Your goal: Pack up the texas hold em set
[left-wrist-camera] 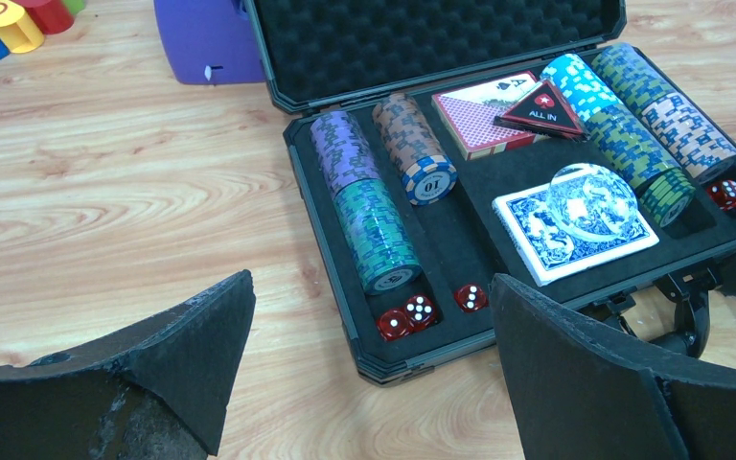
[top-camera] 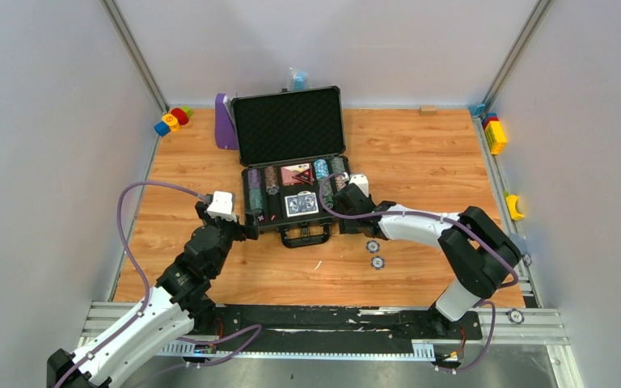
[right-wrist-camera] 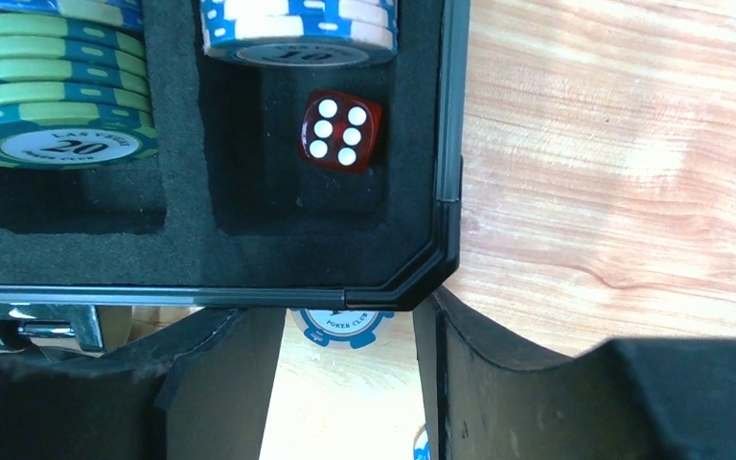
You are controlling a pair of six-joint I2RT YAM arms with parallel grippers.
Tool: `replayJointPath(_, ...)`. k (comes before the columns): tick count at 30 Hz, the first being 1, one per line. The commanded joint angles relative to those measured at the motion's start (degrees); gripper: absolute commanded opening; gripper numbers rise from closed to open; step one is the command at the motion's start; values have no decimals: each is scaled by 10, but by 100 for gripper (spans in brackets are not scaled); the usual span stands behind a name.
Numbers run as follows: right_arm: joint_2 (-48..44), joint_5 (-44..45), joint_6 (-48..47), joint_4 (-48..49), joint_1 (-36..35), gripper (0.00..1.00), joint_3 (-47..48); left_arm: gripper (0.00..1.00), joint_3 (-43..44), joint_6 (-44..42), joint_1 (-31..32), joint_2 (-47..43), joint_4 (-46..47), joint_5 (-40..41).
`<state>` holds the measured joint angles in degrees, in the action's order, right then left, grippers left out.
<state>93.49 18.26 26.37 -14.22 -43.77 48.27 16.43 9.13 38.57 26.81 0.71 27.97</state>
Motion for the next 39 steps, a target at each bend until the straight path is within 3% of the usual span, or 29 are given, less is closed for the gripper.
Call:
replayJointPath(1,-5,-16,52,-90,-11,51,-10,100,-1,12,1,-2,30,3)
replayJointPath(11,-84,-23,135,-180,-23,53,-39,100,-2,12,1,-4,28,1)
replayJointPath(19,-134,-8,137,-201,-23,55,-34,100,-2,13,1,-3,28,1)
replayJointPath(25,-158,5,123,-199,-23,70,-21,100,-2,15,1,-3,28,5)
replayJointPath(39,-199,15,117,-196,-22,86,-20,100,-3,19,1,-4,28,10)
